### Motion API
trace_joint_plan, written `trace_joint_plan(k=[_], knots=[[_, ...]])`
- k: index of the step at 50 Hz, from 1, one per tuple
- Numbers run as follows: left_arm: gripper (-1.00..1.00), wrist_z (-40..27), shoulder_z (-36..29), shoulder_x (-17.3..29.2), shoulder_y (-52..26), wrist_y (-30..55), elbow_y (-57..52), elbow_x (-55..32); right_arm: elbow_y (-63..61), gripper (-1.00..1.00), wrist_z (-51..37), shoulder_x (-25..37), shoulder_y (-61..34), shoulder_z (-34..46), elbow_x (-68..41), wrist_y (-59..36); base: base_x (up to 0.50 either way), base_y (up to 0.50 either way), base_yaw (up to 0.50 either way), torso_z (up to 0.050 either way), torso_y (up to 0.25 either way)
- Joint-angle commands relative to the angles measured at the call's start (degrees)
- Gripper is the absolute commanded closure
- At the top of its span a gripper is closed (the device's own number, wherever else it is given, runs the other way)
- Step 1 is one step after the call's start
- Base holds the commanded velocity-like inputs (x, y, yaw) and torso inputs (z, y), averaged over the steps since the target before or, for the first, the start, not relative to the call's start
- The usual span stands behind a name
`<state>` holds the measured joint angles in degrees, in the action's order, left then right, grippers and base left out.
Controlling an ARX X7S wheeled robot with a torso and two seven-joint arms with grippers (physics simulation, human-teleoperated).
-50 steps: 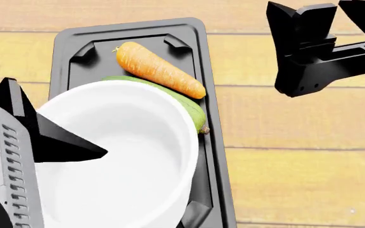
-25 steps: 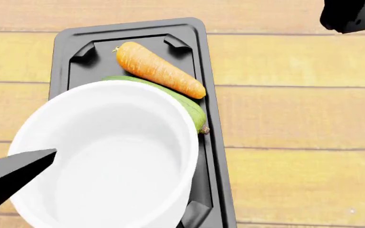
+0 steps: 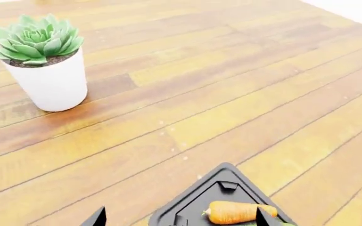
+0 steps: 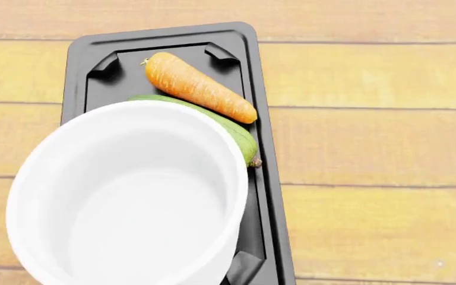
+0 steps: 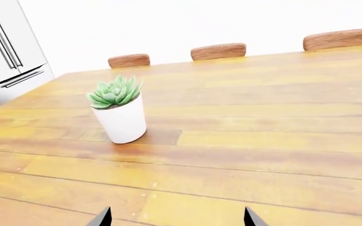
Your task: Place the two vegetables and bowl onto the tray for setting up a vegetable dip station.
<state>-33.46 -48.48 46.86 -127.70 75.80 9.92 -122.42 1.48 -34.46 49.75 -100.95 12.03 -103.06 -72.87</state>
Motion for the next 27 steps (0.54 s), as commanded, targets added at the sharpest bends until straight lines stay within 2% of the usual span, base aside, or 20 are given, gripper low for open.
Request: trace_joint_plan(k=[1, 6, 10, 22, 27], knots=[[-1.00, 11.5, 0.7, -1.6, -0.1, 1.7, 9.0, 18.4, 8.3, -1.00, 2.9, -3.1, -9.1, 3.8, 7.3, -0.4, 0.00, 0.00, 0.00, 0.000, 0.000], [-1.00, 12.8, 0.6, -1.3, -0.8, 1.6, 9.8, 20.3, 9.2, -1.00, 2.8, -3.5, -11.5, 4.9, 7.8, -1.4, 0.00, 0.00, 0.00, 0.000, 0.000], [-1.00, 16.5, -0.4, -1.2, -1.7, 1.0, 11.3, 25.4, 11.0, -1.00, 4.4, -4.0, -13.4, 6.3, 10.2, -1.6, 0.00, 0.00, 0.00, 0.000, 0.000], [-1.00, 18.3, -0.6, 0.0, -5.6, 3.4, 13.4, 28.9, 15.4, -1.00, 5.1, -4.9, -18.7, 7.9, 12.4, -2.2, 0.00, 0.00, 0.00, 0.000, 0.000], [-1.00, 17.9, 5.5, -0.3, -7.2, 9.1, 14.1, 32.6, 17.6, -1.00, 4.2, -4.4, -24.0, 8.6, 12.1, -5.0, 0.00, 0.00, 0.00, 0.000, 0.000]])
